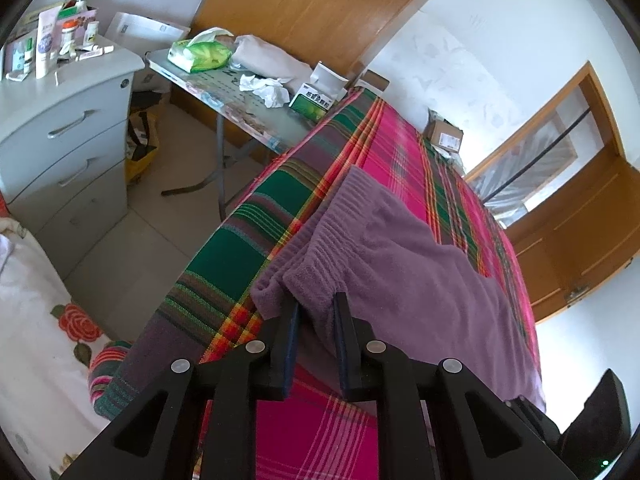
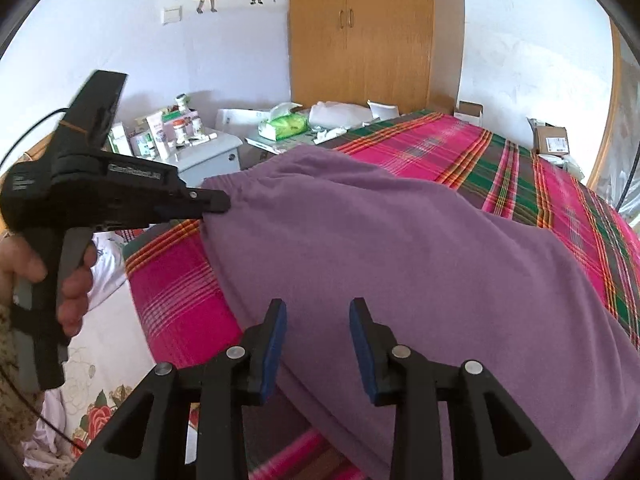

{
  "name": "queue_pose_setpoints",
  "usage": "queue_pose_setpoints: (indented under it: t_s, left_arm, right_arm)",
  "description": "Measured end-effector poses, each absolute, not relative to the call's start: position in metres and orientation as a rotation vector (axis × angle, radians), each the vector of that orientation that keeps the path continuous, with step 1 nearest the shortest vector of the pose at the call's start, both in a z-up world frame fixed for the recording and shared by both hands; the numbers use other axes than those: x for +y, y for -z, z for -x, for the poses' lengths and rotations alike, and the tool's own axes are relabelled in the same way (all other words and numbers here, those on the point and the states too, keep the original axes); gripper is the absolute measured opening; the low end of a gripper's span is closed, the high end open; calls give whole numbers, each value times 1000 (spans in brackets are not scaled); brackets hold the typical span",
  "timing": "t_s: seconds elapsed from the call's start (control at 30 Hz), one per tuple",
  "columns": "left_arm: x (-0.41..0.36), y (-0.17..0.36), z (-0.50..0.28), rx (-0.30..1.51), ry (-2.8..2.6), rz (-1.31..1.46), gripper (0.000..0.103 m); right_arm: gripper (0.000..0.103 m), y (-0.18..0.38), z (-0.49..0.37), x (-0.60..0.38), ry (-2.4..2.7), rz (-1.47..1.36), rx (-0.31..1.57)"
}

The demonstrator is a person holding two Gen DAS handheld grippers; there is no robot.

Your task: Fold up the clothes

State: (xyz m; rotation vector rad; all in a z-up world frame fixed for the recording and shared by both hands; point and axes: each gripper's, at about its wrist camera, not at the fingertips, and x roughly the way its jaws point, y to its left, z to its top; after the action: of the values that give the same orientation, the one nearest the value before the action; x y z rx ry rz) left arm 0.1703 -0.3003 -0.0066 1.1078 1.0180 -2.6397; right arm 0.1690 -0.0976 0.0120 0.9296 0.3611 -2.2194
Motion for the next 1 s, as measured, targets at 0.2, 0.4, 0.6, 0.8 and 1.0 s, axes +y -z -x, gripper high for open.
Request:
queue_pose_setpoints:
  t_s: [0.2,0.4,0.6,0.8,1.0]
  left_arm:
    - [-302,7,-171,1033,2653,-1109,17]
    - [-304,8,-172,1058,2665,-1115,17]
    - [-311,2,-181,1094,2671,-1051,19]
    - [-329,-5,-191,1101,2626,-982,19]
    - [-340,4,-191,1187,2571,-1024,19]
  right_arm:
    - [34,-6,-170,-107,2197,-947,375]
    - [34,-5,-165,-117,2191,-953,369]
    - [35,-6,-173,-128,2147,-926,405]
    - [35,-13,-176,-137,2112,-866,375]
    - [39,-17,-168,-170,2049,-848,404]
